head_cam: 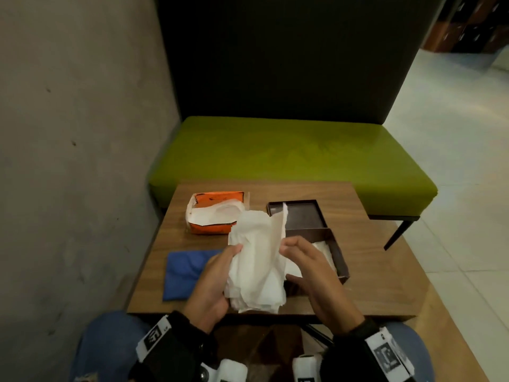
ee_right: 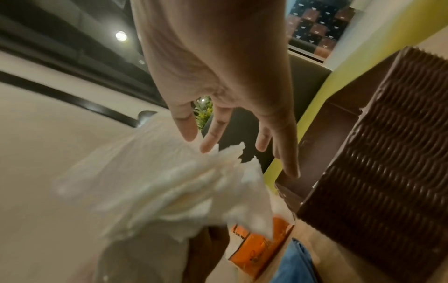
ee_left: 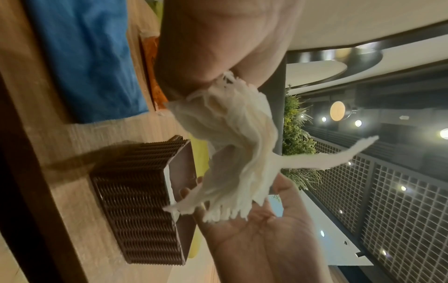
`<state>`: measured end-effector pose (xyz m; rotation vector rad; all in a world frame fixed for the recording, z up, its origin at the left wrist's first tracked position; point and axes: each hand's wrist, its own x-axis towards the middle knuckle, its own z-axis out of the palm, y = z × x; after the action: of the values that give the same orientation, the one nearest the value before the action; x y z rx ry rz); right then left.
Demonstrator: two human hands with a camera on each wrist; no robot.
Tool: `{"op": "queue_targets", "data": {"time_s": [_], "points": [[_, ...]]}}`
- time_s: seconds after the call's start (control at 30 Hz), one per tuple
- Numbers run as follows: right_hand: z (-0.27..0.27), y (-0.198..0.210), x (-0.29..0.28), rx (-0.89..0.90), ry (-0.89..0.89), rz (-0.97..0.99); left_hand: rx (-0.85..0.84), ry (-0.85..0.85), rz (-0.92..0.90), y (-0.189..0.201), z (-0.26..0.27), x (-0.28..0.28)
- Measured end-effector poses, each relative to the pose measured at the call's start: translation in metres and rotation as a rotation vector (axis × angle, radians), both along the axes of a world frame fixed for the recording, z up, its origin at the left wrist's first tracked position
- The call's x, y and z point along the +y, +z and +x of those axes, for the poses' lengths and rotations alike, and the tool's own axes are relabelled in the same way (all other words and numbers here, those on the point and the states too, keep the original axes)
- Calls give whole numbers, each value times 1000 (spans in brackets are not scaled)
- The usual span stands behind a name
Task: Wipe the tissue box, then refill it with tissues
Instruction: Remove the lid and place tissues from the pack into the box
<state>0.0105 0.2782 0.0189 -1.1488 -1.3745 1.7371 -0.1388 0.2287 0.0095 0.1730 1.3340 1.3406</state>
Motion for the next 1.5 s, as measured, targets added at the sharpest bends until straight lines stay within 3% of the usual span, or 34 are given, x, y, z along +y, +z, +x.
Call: {"op": "queue_targets", "data": {"time_s": [0.23,0.43,0.5,0.6,0.7,0.87,0.93,1.03,1.27,1.4,1.5], "points": [[-9,-1,-15,-307,59,292,4,-87,48,4,10,-10],[-6,-5,-17,-342,37,344,-50,-149,131,9,10,-13],[-3,-7,-16,-299,-33,285,56,-145,129,9,10,-15],[7,-3,-12,-145,-179,39,126,-117,146,6,6,-16],[18,-4,-10,-32,-84,-172,96,-128,197,6,3,-17],[21,-7,-16,147,-48,-315,-85,-207,250,6,6,-19],[19,-2,-23,293,24,-426,-56,-245,251,6,12,-20],[16,0,-27,416,46,-494,131,-299,240,3,19,-19],[-2,-7,-32,221,-138,-400,454,-338,202,-2,38,-18],[5,-6,-24,263,-114,-453,481,-320,210,1,28,-13],[6,-9,-20,163,-123,-442,521,-443,227,6,29,-12]]}}
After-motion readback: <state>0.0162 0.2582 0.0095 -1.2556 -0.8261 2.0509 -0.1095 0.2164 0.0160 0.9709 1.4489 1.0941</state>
